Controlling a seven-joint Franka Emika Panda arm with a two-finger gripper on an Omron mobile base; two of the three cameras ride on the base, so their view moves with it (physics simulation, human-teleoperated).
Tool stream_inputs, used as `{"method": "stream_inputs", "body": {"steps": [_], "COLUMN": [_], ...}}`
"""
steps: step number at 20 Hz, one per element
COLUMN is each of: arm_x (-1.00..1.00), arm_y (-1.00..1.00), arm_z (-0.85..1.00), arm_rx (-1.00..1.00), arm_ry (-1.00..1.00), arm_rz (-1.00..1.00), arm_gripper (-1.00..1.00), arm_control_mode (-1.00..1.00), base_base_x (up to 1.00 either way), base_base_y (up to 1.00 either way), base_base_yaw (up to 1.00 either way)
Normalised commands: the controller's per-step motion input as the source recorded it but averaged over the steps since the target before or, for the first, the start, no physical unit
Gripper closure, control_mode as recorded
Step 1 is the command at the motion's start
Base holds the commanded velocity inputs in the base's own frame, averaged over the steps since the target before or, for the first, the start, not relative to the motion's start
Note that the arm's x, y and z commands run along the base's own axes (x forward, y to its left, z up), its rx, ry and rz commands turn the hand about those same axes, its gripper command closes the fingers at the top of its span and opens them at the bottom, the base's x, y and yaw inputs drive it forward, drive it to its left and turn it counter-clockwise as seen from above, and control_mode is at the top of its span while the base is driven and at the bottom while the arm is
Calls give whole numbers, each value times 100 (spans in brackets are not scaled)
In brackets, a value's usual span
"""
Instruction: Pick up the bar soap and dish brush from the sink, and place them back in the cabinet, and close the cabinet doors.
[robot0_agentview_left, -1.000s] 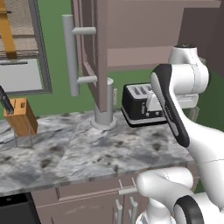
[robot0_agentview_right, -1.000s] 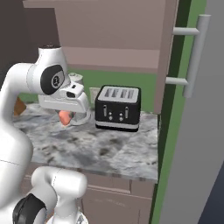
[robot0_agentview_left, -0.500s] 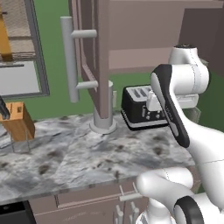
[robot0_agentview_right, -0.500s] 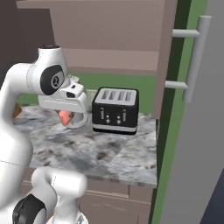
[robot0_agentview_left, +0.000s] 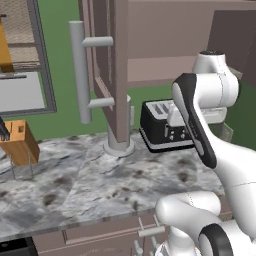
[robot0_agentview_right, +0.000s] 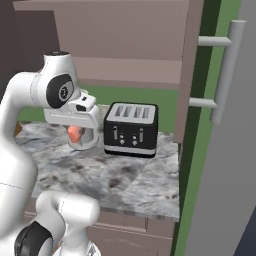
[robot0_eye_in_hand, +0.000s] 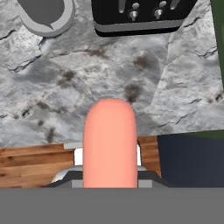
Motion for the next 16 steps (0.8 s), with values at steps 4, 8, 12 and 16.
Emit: {"method": "stream_inputs", "body": {"steps": [4,8,12,16], "arm_x": [7,0,4,0], "arm_y": [-2,-1,0,-3], "arm_z": [0,1,6,0], "arm_rx": [0,0,0,0], "arm_ry": [-20,-32,-39,-33], "arm_rz": [0,0,1,0], "arm_gripper": [100,100,100,100], "arm_control_mode": [-100,-100,-100,-100], "base_base_x": [0,0,0,0], "base_base_y": [0,0,0,0], "base_base_yaw": [0,0,0,0]}}
